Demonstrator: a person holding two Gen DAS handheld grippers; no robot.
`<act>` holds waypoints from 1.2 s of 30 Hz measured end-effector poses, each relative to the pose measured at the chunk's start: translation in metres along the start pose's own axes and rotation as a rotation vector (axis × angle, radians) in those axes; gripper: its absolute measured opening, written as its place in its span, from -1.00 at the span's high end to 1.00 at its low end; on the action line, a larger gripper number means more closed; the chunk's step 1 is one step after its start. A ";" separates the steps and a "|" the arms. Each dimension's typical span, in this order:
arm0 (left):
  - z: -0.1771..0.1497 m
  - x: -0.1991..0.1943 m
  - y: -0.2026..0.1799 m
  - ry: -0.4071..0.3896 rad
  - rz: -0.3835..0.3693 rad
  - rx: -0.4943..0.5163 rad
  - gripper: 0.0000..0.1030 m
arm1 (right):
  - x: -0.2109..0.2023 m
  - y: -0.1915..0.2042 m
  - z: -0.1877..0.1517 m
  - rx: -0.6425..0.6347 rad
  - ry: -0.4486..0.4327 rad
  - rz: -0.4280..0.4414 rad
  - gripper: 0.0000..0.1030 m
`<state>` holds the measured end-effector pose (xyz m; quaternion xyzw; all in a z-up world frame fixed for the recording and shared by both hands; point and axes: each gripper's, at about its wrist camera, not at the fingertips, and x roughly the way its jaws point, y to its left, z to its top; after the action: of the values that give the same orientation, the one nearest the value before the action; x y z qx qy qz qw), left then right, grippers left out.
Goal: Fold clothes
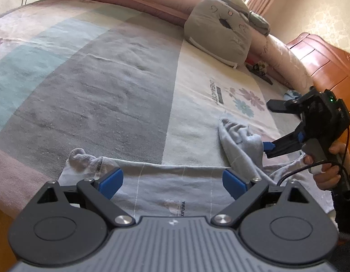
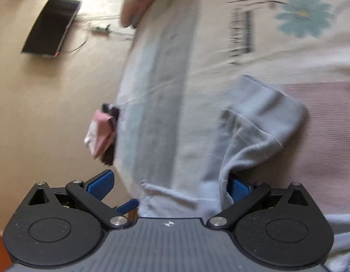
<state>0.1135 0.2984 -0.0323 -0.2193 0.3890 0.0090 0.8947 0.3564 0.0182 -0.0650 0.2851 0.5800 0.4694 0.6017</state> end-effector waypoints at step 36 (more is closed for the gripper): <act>-0.002 0.021 -0.011 0.165 0.040 0.179 -0.83 | -0.029 0.036 -0.057 0.008 -0.028 -0.125 -1.00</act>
<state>0.1288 0.2843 -0.0437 -0.1308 0.4648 -0.0261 0.8753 0.2960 -0.0048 -0.0296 0.2574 0.5901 0.4245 0.6366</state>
